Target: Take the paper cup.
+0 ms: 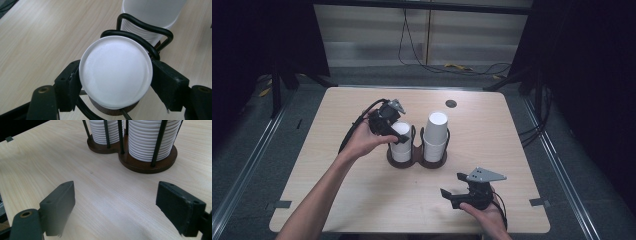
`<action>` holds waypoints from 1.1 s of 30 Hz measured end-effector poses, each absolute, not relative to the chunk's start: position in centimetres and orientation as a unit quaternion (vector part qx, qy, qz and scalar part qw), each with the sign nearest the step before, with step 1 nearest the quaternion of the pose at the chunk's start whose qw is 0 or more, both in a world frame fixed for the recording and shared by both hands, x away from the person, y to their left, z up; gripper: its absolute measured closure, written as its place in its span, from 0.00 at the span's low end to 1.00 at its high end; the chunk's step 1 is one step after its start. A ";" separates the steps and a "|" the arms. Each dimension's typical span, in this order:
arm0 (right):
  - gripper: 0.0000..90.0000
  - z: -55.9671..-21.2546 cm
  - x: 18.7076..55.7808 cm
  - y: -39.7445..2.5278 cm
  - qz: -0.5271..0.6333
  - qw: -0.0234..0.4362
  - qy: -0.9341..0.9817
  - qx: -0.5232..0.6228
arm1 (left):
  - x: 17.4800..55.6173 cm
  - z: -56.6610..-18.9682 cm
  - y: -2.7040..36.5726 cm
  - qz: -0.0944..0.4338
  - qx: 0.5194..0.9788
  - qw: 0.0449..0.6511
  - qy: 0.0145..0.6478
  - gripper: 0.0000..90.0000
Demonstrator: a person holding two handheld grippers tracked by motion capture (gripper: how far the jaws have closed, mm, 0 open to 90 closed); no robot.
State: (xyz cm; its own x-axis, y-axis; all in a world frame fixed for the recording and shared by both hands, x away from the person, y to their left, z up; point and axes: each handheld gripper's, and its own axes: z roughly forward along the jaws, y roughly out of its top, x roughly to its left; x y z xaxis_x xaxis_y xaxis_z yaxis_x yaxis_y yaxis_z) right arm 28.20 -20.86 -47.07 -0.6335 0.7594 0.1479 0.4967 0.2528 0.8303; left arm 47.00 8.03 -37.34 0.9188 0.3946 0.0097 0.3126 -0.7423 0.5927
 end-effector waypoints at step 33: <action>0.17 -47.1 28.3 -20.9 0.460 0.141 0.775 0.410 | 47.5 -37.3 8.1 0.056 0.929 0.302 0.208 0.36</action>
State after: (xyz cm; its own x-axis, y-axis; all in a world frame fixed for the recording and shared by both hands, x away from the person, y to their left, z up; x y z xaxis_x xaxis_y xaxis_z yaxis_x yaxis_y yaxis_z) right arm 28.26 -20.88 -47.13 -0.6244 0.7648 0.1589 0.5060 0.2410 0.8282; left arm 47.45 8.14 -37.28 0.9068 0.4210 -0.0218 0.3534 -0.7311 0.5836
